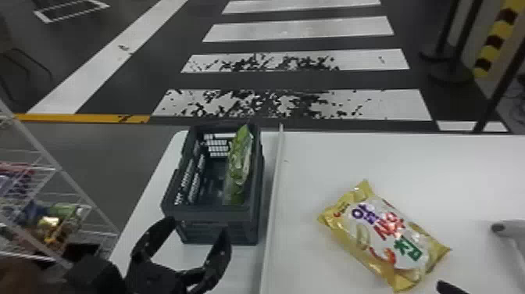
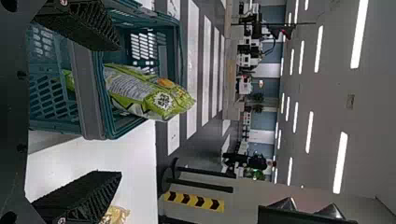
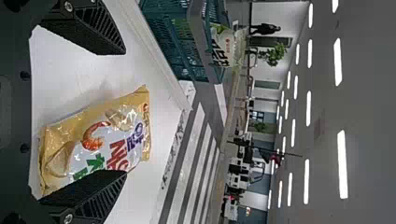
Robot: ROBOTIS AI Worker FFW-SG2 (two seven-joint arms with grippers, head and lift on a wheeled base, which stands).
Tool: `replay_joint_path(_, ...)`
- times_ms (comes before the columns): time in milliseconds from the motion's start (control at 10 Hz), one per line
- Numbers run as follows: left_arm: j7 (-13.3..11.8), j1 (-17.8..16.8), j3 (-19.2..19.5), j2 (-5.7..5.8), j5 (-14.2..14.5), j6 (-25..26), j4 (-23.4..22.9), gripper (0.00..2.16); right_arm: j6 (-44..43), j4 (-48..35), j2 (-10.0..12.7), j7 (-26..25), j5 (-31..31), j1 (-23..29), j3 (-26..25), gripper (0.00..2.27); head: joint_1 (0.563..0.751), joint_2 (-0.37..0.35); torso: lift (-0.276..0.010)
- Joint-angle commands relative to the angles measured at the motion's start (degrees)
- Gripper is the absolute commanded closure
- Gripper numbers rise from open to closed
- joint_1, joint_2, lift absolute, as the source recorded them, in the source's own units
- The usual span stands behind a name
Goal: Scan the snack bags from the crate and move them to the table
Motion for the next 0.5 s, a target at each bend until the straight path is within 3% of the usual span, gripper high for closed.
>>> replay_joint_path(0,-0.8,-0.1,0.8,-0.41,1.3,-0.1,0.3,0.04,2.9,0.2,-0.1,0.2,3.7,-2.0,0.3,0.10,0.695,0.192,-0.095)
replay_joint_path(400,-1.1,-1.0,0.8,0.03,1.1,0.6,0.4,0.04,14.7,0.3,-0.9,-0.6,12.2,-6.8,0.7,0.09,0.695,0.180,-0.095)
